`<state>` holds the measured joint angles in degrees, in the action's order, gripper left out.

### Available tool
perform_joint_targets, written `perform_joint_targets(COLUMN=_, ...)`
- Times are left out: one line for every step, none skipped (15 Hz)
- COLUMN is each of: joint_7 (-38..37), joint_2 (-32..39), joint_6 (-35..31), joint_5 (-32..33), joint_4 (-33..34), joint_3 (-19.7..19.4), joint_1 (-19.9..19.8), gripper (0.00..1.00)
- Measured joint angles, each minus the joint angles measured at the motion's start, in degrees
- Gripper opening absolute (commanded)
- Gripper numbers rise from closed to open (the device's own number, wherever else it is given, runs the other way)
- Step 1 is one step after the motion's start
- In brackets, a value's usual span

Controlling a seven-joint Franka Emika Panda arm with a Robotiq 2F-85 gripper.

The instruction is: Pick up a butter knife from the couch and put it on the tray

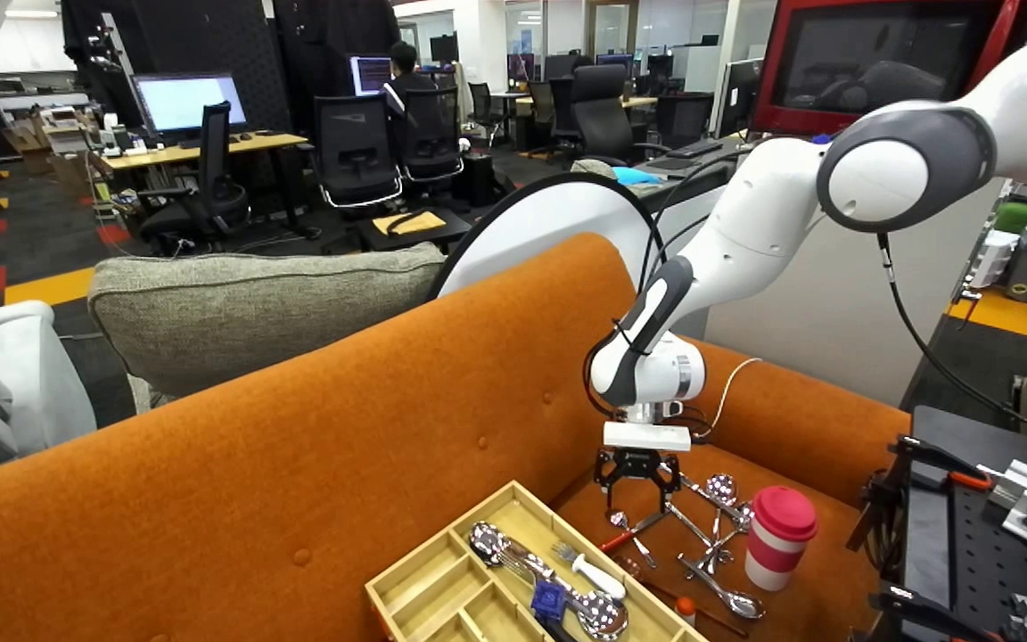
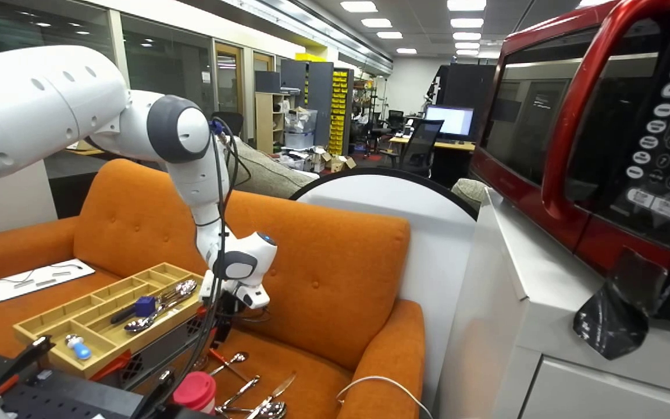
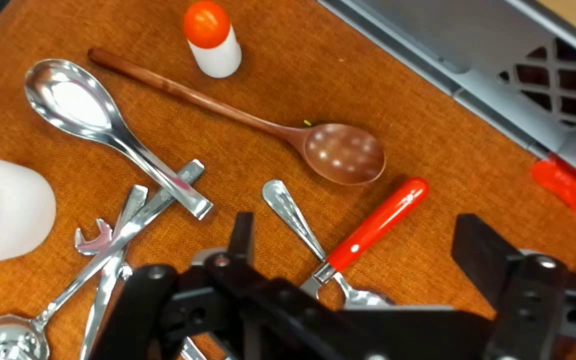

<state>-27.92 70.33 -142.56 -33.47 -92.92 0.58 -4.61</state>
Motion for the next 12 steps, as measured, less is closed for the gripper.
perform_joint_targets(joint_7=-2.28, joint_2=1.44, joint_6=-0.41, joint_5=-0.60, joint_4=1.35, joint_3=-0.05, joint_1=0.00, gripper=1.00)
perform_joint_targets(joint_7=-2.68, joint_2=2.21, joint_6=-0.45, joint_5=-0.53, joint_4=2.03, joint_3=-0.07, joint_1=0.02, gripper=1.00)
perform_joint_targets(joint_7=-2.63, joint_2=2.34, joint_6=-0.45, joint_5=-0.53, joint_4=2.03, joint_3=-0.07, joint_1=0.06, gripper=1.00)
perform_joint_targets(joint_7=-2.63, joint_2=2.25, joint_6=-0.45, joint_5=-0.53, joint_4=2.03, joint_3=-0.07, joint_1=0.11, gripper=1.00)
perform_joint_targets(joint_7=-2.63, joint_2=2.14, joint_6=-0.45, joint_5=-0.53, joint_4=2.04, joint_3=-0.07, joint_1=0.15, gripper=1.00)
perform_joint_targets(joint_7=-2.63, joint_2=2.12, joint_6=-0.45, joint_5=-0.53, joint_4=2.04, joint_3=-0.07, joint_1=0.16, gripper=1.00)
perform_joint_targets(joint_7=-2.63, joint_2=2.12, joint_6=-0.45, joint_5=-0.53, joint_4=2.04, joint_3=-0.08, joint_1=0.16, gripper=1.00)
perform_joint_targets(joint_7=-2.63, joint_2=2.12, joint_6=-0.45, joint_5=-0.53, joint_4=2.04, joint_3=-0.08, joint_1=0.16, gripper=1.00)
perform_joint_targets(joint_7=-2.63, joint_2=2.12, joint_6=-0.45, joint_5=-0.53, joint_4=2.04, joint_3=-0.08, joint_1=0.16, gripper=1.00)
perform_joint_targets(joint_7=-2.64, joint_2=2.15, joint_6=-0.45, joint_5=-0.53, joint_4=2.04, joint_3=-0.08, joint_1=0.17, gripper=1.00)
perform_joint_targets(joint_7=-2.93, joint_2=2.31, joint_6=-0.45, joint_5=-0.53, joint_4=2.11, joint_3=-0.11, joint_1=0.19, gripper=1.00)
perform_joint_targets(joint_7=-3.42, joint_2=2.69, joint_6=-0.45, joint_5=-0.61, joint_4=2.36, joint_3=-0.12, joint_1=0.14, gripper=1.00)
